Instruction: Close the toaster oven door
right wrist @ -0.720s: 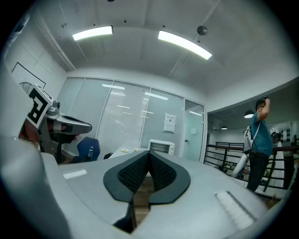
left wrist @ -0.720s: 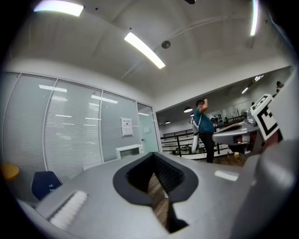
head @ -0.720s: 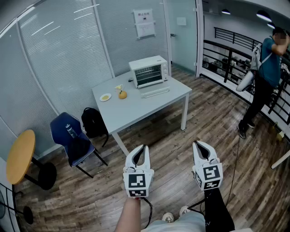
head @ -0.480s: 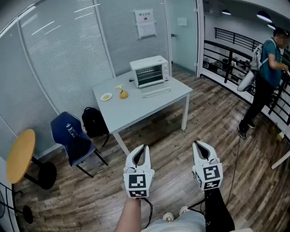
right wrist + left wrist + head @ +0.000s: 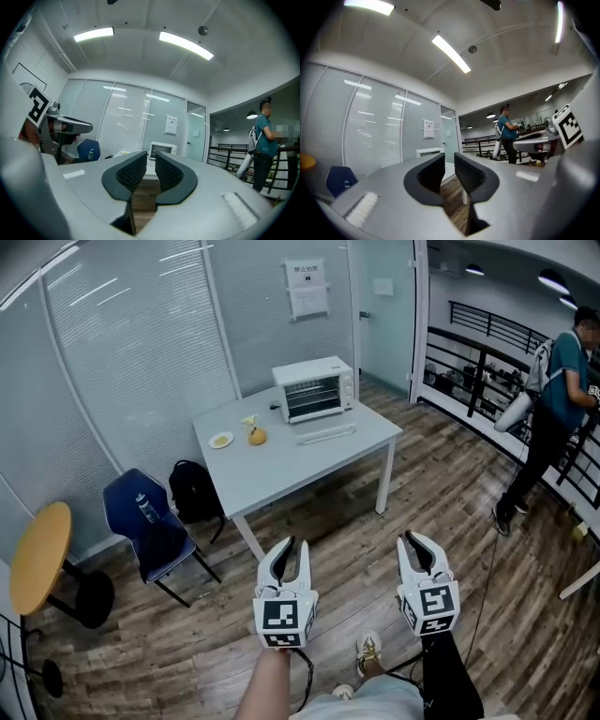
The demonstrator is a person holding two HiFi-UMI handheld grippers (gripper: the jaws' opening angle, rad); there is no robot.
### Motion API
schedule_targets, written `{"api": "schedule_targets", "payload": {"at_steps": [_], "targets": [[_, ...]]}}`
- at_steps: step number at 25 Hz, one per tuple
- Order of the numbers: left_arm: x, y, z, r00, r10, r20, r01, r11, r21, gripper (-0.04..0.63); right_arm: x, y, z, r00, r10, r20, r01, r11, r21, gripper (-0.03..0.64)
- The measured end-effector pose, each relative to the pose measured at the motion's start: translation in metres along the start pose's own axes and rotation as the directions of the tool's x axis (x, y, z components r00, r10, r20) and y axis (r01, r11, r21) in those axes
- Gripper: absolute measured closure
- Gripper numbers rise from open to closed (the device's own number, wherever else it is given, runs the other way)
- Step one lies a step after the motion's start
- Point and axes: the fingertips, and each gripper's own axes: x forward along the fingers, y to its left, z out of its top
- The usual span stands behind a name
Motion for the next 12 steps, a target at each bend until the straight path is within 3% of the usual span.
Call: {"api": "schedule_targets", "payload": {"at_steps": [2,4,12], "targets": [[0.011,0.004,-0.003,1.0,0.006,0.002,-0.006,1.0,-0.008,0.519,0.011,-0.005,-0.003,1.0,0.002,-0.002,-0.002,1.0,0.001,0.548],[0.024,0.008,-0.006,1.0,0.007,0.003,-0.007,1.0,-0.022,0.449,0.025,-0.011,-0.005,1.0,0.007,-0.003,-0.007,1.0,-0.003,0.548],[0.097,0.023,-0.017,1.0,0.023,-0.01,-0.023,1.0,-0.006,0.448,0.1,-0.051,-0.018,1.0,0.016,0.012,-0.016,1.0,0.01,0.548]]}}
